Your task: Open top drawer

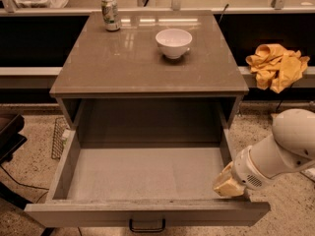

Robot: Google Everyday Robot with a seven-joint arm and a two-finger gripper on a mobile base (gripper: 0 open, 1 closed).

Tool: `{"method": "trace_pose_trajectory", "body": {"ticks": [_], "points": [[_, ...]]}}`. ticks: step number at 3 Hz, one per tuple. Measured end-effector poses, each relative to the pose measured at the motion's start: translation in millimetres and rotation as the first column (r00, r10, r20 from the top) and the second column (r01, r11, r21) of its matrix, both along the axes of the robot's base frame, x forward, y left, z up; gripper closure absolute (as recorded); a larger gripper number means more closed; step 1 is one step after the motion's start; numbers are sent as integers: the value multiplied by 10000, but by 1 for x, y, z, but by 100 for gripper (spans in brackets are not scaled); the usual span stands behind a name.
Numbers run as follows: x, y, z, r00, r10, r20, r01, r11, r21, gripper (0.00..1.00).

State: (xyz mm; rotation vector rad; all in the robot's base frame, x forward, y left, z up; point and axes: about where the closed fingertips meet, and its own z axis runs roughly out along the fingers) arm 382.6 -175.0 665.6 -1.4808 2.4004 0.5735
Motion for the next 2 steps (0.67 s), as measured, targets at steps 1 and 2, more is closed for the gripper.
{"method": "trace_pose_trajectory", "body": {"ticks": [1, 2], "points": [[0, 1, 1, 10000, 19, 8, -19, 10000, -10, 36], [-1, 1, 1, 10000, 38, 16, -38, 10000, -21, 12]]}}
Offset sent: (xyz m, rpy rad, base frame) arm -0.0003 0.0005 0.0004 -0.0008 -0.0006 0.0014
